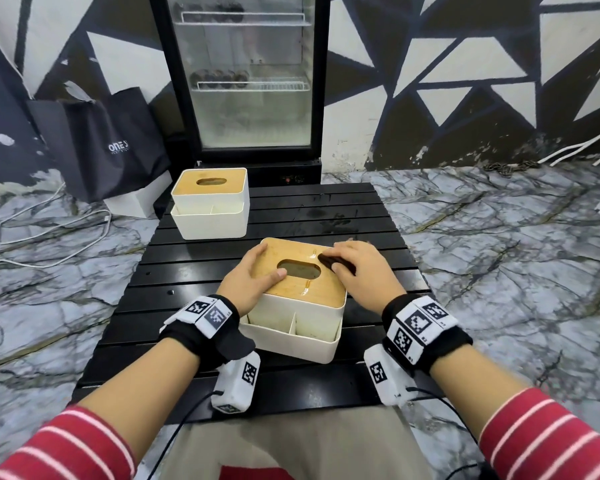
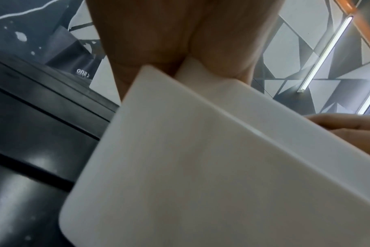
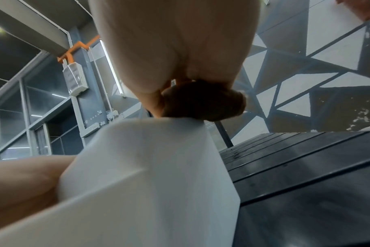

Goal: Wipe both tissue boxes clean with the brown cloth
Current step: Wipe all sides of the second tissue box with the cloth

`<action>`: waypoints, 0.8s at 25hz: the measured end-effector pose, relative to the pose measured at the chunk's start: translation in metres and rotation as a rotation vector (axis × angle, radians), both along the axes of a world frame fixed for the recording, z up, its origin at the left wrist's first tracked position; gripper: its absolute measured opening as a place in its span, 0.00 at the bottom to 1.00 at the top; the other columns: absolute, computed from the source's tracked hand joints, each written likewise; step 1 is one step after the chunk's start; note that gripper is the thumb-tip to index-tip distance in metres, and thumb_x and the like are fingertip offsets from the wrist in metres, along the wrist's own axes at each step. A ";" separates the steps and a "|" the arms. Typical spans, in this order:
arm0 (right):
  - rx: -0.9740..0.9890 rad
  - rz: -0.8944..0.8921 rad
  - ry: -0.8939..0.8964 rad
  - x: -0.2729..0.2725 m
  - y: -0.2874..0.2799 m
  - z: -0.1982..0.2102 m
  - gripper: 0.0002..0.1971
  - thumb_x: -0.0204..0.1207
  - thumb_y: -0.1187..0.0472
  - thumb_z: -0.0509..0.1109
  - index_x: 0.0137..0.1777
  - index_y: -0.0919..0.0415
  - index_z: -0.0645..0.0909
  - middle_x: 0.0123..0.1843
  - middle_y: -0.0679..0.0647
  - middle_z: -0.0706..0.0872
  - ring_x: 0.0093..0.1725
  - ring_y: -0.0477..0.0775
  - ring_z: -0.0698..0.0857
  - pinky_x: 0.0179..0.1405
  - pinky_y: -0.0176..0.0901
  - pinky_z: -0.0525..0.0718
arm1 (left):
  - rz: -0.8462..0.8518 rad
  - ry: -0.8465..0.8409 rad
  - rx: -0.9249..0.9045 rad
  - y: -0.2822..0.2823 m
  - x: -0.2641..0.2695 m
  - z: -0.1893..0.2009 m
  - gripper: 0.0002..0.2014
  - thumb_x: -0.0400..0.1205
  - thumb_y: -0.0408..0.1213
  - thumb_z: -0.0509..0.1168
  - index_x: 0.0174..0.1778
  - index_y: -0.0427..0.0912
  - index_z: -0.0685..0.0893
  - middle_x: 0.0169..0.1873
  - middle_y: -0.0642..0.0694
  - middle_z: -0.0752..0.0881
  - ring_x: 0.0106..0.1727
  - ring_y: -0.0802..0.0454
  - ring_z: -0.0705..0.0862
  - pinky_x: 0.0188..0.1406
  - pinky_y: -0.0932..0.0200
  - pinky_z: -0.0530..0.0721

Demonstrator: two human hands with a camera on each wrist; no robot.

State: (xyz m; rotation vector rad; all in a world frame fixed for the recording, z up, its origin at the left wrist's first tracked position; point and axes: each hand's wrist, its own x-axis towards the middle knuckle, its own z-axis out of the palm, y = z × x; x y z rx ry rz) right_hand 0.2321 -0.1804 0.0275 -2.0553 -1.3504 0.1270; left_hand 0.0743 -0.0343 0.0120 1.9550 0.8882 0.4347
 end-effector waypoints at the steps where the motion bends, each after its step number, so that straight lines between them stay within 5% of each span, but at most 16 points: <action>1: 0.015 0.010 -0.025 -0.006 -0.003 -0.005 0.14 0.77 0.63 0.65 0.61 0.54 0.82 0.63 0.52 0.82 0.67 0.53 0.73 0.73 0.45 0.64 | 0.008 -0.016 -0.010 0.000 0.002 -0.002 0.34 0.78 0.49 0.68 0.79 0.54 0.63 0.66 0.55 0.74 0.64 0.56 0.73 0.61 0.65 0.67; 6: 0.055 0.153 -0.112 -0.026 -0.022 -0.028 0.15 0.75 0.51 0.60 0.58 0.46 0.82 0.60 0.46 0.83 0.63 0.52 0.76 0.67 0.46 0.70 | 0.003 -0.046 -0.054 0.000 0.004 -0.005 0.34 0.78 0.46 0.69 0.79 0.54 0.63 0.64 0.56 0.73 0.62 0.59 0.72 0.61 0.67 0.67; 11: 0.068 0.101 -0.024 0.004 -0.004 -0.020 0.13 0.76 0.64 0.67 0.57 0.50 0.84 0.60 0.48 0.83 0.64 0.52 0.75 0.68 0.41 0.66 | -0.053 -0.018 -0.069 0.000 0.000 -0.003 0.34 0.80 0.46 0.67 0.81 0.54 0.60 0.64 0.58 0.71 0.63 0.61 0.70 0.61 0.70 0.65; 14: 0.068 0.029 -0.012 0.006 0.006 -0.019 0.14 0.75 0.64 0.66 0.57 0.50 0.84 0.61 0.48 0.83 0.64 0.52 0.74 0.71 0.46 0.66 | -0.054 -0.004 -0.049 0.000 -0.001 -0.001 0.34 0.81 0.47 0.65 0.81 0.54 0.58 0.63 0.58 0.71 0.62 0.61 0.71 0.61 0.69 0.66; 20: 0.223 0.111 -0.034 -0.037 -0.026 -0.037 0.14 0.74 0.54 0.60 0.55 0.48 0.84 0.56 0.42 0.83 0.60 0.44 0.74 0.66 0.32 0.65 | -0.049 -0.006 -0.025 -0.001 -0.001 -0.003 0.33 0.81 0.47 0.64 0.81 0.55 0.58 0.69 0.53 0.73 0.61 0.60 0.71 0.59 0.68 0.67</action>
